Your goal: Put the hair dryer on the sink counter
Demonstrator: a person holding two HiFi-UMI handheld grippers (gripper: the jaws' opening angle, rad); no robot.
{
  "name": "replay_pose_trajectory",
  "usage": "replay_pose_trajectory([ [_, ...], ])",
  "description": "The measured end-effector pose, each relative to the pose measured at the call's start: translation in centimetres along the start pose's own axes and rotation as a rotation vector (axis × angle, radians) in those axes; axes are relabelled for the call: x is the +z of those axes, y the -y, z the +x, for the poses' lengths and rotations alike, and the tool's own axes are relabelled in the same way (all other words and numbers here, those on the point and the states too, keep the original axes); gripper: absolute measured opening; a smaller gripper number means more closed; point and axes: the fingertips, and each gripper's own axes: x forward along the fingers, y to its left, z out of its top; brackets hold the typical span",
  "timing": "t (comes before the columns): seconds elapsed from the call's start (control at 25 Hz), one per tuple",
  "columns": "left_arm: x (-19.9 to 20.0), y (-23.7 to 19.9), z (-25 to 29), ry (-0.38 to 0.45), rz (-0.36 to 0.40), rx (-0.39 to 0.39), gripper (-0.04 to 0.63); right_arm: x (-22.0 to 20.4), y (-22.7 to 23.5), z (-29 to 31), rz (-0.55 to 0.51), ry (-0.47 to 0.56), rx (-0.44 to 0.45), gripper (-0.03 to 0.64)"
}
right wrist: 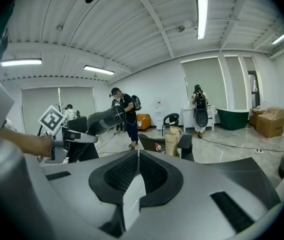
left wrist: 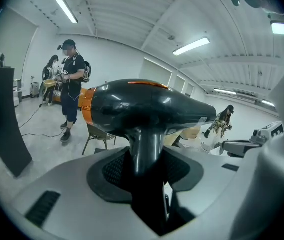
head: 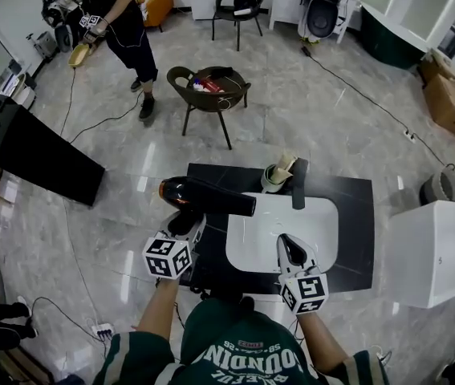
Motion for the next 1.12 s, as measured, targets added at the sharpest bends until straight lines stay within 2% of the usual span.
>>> replay_pose_trajectory([
  [1.12, -4.7, -5.4, 9.8, -0.133, -0.133, 0.055, 0.179, -3.7, 2.2, 3.3, 0.058, -0.113, -0.060, 0.044],
])
